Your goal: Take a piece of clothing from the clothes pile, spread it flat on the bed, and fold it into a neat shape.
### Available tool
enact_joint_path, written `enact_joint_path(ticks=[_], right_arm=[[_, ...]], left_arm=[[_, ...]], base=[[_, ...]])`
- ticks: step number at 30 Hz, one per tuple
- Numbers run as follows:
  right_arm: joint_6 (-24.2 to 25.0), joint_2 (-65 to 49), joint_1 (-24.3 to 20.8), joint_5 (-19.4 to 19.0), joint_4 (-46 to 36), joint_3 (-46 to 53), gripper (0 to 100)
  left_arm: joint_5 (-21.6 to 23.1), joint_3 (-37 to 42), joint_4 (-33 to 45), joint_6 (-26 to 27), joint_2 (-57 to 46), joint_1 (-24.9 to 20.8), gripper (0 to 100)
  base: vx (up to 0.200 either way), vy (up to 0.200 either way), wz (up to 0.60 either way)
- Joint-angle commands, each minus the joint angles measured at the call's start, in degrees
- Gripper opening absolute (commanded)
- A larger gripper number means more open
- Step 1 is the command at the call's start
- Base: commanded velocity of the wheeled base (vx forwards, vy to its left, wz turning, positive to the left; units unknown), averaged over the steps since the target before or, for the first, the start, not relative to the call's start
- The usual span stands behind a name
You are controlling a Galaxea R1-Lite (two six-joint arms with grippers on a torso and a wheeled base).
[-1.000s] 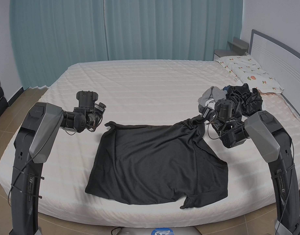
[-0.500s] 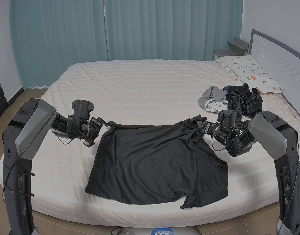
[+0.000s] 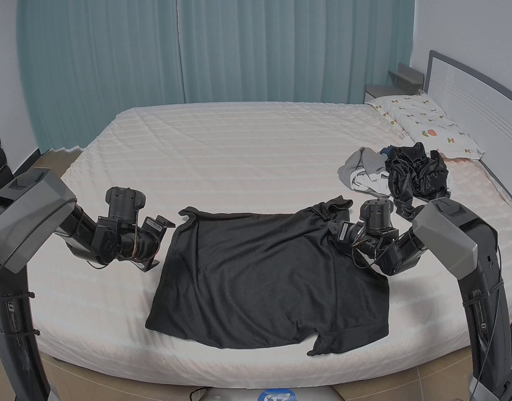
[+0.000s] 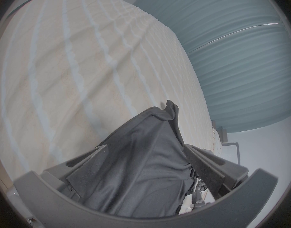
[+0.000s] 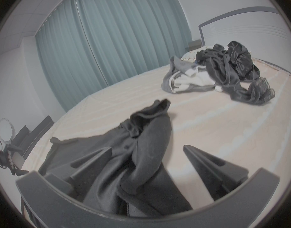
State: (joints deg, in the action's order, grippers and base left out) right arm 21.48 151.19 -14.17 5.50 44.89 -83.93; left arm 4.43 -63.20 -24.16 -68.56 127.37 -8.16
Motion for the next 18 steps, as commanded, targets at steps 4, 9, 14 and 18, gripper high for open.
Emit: enact_joint_path(ticks=[4, 9, 14, 18], right_arm=[[0.8, 0.7, 1.1, 0.3, 0.4, -2.3, 0], [0.8, -0.5, 3.7, 0.2, 0.6, -4.6, 0], [0.7, 0.0, 7.1, 0.0, 0.6, -7.4, 0], [0.8, 1.3, 9.2, -1.3, 0.6, -9.8, 0]], left_arm=[[0.1, 2.6, -1.3, 0.0, -1.4, 0.1, 100], [0.1, 4.6, -3.3, 0.4, -1.2, 0.1, 100], [0.1, 6.2, -5.1, 0.6, -1.2, 0.0, 100], [0.1, 6.6, -5.3, 0.7, -1.0, 0.0, 100]], base=[[0.0, 0.0, 0.0], [0.0, 0.0, 0.0], [0.0, 0.0, 0.0], [0.0, 0.0, 0.0]])
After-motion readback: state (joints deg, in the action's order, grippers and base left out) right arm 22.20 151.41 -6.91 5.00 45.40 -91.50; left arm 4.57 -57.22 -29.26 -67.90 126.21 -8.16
